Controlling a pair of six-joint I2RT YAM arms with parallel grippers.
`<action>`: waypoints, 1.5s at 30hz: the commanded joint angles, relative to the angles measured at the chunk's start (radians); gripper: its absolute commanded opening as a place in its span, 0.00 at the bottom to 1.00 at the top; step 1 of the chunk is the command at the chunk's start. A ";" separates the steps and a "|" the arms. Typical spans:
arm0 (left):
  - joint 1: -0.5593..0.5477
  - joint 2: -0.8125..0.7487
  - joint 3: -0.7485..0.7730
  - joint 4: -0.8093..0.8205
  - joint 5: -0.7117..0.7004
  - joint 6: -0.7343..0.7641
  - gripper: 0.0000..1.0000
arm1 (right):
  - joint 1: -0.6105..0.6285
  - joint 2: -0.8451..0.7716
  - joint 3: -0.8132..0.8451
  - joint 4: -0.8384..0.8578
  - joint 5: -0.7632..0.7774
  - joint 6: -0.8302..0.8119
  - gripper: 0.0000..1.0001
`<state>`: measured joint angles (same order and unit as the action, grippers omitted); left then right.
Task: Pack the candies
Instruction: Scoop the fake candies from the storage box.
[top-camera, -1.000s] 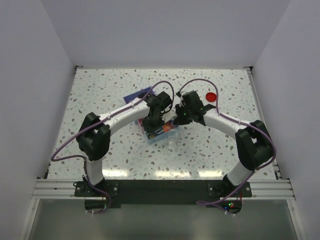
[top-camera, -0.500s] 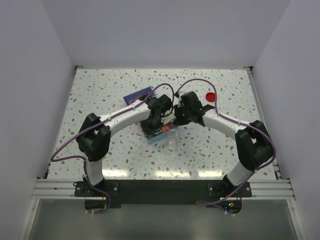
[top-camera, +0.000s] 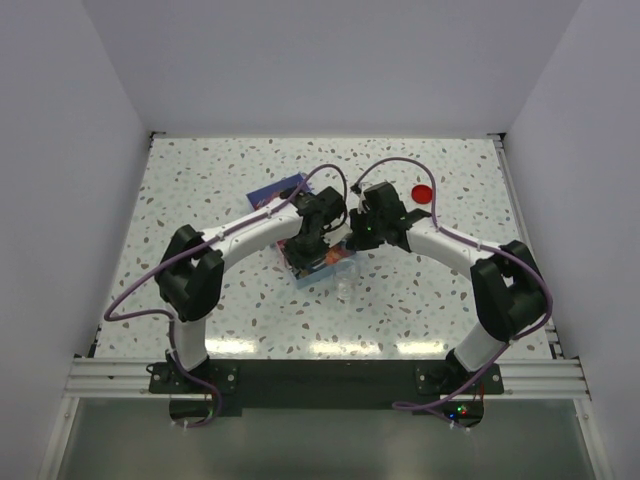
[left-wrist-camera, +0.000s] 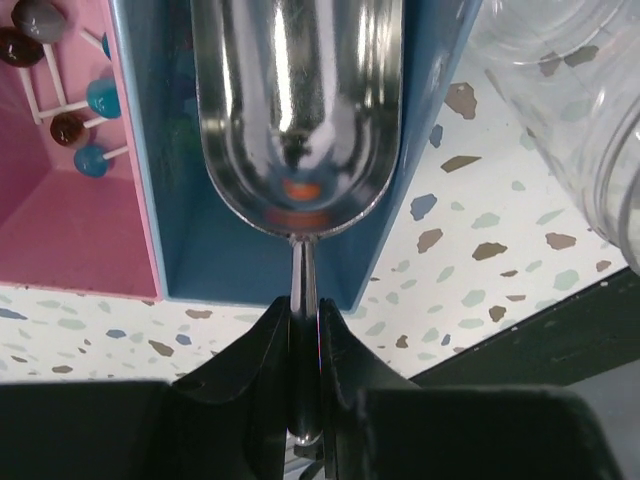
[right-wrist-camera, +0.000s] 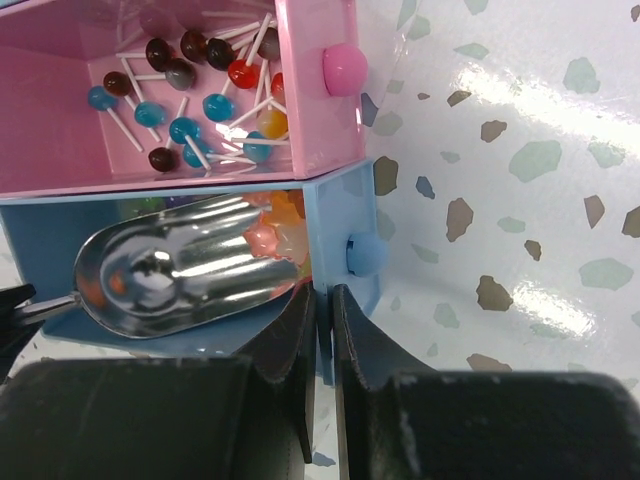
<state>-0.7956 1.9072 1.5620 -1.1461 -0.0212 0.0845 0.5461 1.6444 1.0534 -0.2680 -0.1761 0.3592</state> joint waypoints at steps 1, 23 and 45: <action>-0.017 -0.005 -0.034 0.331 0.214 -0.072 0.00 | 0.028 0.008 -0.018 0.105 -0.117 0.069 0.00; 0.027 -0.183 -0.238 0.628 0.299 -0.057 0.00 | -0.052 0.025 0.005 0.058 -0.138 0.006 0.00; 0.141 -0.399 -0.552 0.786 0.339 0.014 0.00 | -0.094 -0.024 0.053 -0.043 -0.056 -0.072 0.29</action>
<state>-0.6640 1.5497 1.0290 -0.4507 0.2787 0.0715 0.4580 1.6485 1.0615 -0.2890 -0.2443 0.3000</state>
